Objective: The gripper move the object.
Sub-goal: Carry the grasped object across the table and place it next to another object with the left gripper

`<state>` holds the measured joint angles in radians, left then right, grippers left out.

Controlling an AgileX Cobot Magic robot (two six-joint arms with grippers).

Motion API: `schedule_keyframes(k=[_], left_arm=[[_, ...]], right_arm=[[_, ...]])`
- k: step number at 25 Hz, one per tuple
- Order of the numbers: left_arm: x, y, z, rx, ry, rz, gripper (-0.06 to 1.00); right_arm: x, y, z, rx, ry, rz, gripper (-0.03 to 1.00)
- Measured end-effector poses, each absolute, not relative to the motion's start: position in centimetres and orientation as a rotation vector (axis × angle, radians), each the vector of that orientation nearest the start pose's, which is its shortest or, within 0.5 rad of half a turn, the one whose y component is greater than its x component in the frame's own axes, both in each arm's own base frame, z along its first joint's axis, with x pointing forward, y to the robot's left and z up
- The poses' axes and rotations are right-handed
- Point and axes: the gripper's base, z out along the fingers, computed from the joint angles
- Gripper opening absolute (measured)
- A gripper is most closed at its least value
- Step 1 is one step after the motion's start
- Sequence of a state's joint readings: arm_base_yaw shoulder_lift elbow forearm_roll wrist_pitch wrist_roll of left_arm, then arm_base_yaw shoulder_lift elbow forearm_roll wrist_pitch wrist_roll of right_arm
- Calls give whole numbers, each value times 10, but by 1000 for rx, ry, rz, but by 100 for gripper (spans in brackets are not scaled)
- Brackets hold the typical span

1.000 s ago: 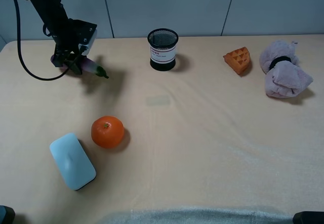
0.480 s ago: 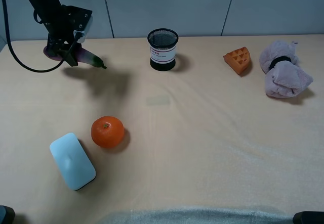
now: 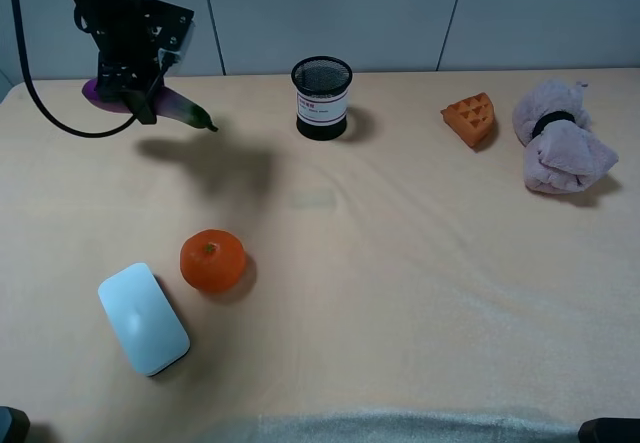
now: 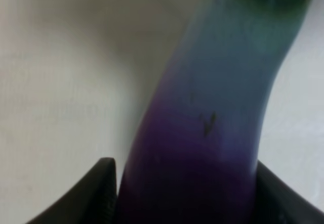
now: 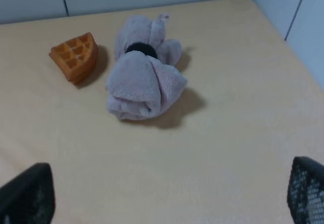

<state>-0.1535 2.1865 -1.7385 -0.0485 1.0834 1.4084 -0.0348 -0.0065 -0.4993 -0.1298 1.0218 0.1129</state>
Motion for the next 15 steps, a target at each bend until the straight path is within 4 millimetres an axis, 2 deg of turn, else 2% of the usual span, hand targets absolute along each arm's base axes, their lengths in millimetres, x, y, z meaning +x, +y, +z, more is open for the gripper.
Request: schedule_keyframes(k=[15], left_arm=[[426, -129, 189, 2204, 2047, 49, 51]], right_arm=[[-5, -10, 281, 151, 1991, -104, 69]])
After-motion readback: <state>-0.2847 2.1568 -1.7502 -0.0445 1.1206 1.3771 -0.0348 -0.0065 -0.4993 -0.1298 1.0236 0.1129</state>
